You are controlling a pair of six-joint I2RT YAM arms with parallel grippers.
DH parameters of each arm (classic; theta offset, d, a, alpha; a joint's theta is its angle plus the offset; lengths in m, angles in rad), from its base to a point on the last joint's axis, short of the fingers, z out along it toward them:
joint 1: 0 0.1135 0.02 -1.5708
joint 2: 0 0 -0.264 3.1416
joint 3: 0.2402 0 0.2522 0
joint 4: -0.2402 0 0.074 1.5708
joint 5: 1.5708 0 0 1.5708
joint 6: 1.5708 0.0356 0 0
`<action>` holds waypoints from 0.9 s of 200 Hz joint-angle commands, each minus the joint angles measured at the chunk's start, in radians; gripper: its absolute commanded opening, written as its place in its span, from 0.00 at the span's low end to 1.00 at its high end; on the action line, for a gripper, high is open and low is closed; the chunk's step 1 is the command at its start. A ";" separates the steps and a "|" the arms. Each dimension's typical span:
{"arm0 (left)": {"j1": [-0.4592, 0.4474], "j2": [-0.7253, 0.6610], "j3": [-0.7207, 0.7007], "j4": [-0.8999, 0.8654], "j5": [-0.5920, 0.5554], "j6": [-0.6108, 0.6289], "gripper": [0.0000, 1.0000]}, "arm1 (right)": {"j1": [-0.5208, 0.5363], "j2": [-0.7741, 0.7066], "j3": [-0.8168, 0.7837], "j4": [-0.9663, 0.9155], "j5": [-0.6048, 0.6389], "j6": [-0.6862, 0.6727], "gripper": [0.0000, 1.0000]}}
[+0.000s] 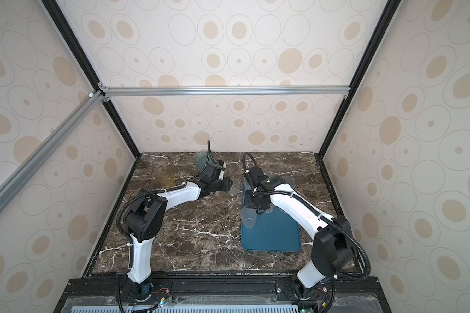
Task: Place the glasses into the tray
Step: Pick up the glass from the top-center of the table.
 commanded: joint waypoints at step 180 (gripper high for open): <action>-0.037 -0.325 -0.217 -0.143 -0.182 0.123 0.00 | 0.055 0.002 0.122 -0.040 -0.010 0.005 0.40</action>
